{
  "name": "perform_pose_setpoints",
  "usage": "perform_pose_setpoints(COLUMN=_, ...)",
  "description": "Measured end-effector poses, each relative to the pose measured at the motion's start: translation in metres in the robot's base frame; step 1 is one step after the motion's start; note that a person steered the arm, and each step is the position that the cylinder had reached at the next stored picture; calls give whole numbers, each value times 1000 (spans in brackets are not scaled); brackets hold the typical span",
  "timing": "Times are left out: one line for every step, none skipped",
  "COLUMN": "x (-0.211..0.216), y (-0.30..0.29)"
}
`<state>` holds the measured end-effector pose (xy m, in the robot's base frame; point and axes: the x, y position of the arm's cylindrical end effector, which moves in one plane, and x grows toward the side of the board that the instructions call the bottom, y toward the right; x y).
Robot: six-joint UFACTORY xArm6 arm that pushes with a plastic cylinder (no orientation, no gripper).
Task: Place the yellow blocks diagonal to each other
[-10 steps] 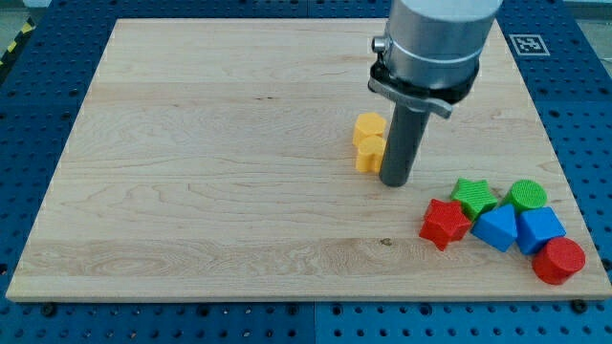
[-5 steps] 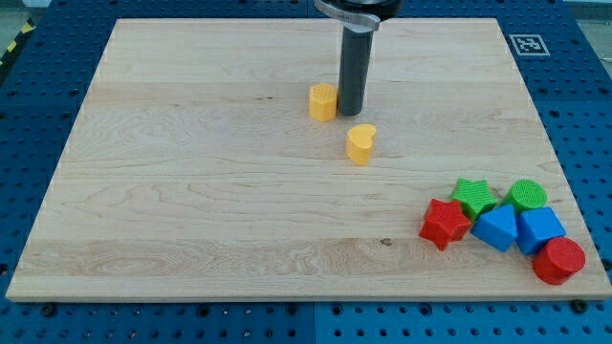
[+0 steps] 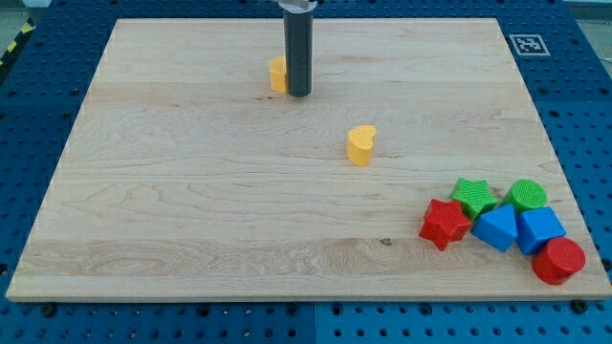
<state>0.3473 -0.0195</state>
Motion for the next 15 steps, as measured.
perform_pose_setpoints(x=28, y=-18)
perform_pose_setpoints(x=96, y=-13)
perform_pose_setpoints(x=138, y=32)
perform_pose_setpoints(x=155, y=87)
perform_pose_setpoints(x=153, y=99)
perform_pose_setpoints(x=139, y=90)
perform_pose_setpoints(x=128, y=71)
perform_pose_setpoints(x=123, y=72)
perform_pose_setpoints(x=132, y=88)
perform_pose_setpoints(x=115, y=90)
perform_pose_setpoints(x=97, y=90)
perform_pose_setpoints(x=86, y=88)
perform_pose_setpoints(x=101, y=88)
perform_pose_setpoints(x=121, y=101)
perform_pose_setpoints(x=121, y=165)
